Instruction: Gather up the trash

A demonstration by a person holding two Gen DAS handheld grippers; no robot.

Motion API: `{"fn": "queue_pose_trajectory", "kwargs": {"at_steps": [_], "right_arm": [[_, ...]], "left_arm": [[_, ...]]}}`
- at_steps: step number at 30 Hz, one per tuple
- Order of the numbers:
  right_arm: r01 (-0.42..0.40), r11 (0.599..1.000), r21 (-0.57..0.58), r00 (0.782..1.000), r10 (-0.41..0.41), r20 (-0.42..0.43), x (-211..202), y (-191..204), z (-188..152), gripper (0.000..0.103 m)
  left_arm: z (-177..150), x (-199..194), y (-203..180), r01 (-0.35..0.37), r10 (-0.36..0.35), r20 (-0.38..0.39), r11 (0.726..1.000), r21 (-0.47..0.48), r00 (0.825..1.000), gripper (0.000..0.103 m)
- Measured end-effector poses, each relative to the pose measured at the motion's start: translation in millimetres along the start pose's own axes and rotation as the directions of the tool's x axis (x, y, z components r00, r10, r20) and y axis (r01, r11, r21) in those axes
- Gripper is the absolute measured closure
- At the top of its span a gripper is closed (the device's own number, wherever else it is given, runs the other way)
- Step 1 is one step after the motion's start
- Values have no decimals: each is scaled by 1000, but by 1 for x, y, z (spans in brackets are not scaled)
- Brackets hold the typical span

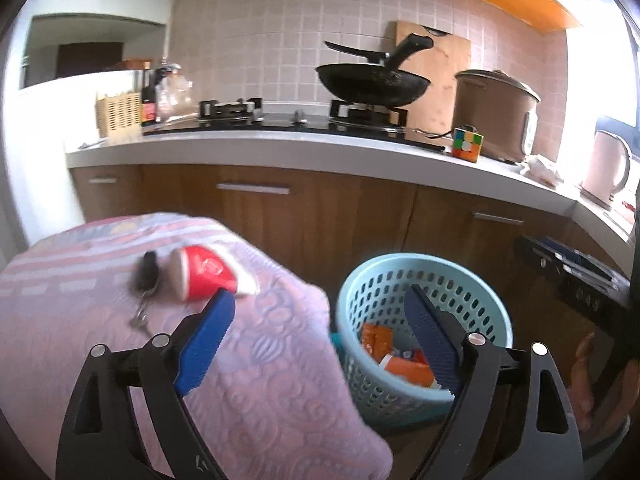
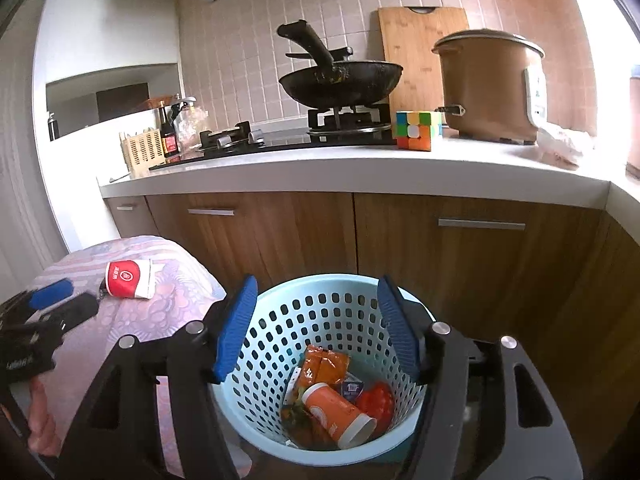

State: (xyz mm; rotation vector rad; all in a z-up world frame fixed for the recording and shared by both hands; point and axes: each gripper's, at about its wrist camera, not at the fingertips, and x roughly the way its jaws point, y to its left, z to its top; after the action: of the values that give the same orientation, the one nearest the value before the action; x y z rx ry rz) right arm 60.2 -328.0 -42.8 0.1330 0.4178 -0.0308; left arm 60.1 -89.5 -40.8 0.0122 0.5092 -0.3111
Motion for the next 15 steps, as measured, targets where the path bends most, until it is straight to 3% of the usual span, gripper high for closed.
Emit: {"fn": "queue_pose_trajectory", "kwargs": {"at_steps": [7, 15], "right_arm": [[66, 998, -25, 996, -64, 65, 1, 11, -1, 36], [125, 992, 25, 988, -126, 93, -3, -6, 1, 33]], "left_arm": [[-7, -13, 15, -108, 108, 70, 994, 3, 992, 14], [0, -17, 20, -168, 162, 118, 985, 44, 980, 9]]}}
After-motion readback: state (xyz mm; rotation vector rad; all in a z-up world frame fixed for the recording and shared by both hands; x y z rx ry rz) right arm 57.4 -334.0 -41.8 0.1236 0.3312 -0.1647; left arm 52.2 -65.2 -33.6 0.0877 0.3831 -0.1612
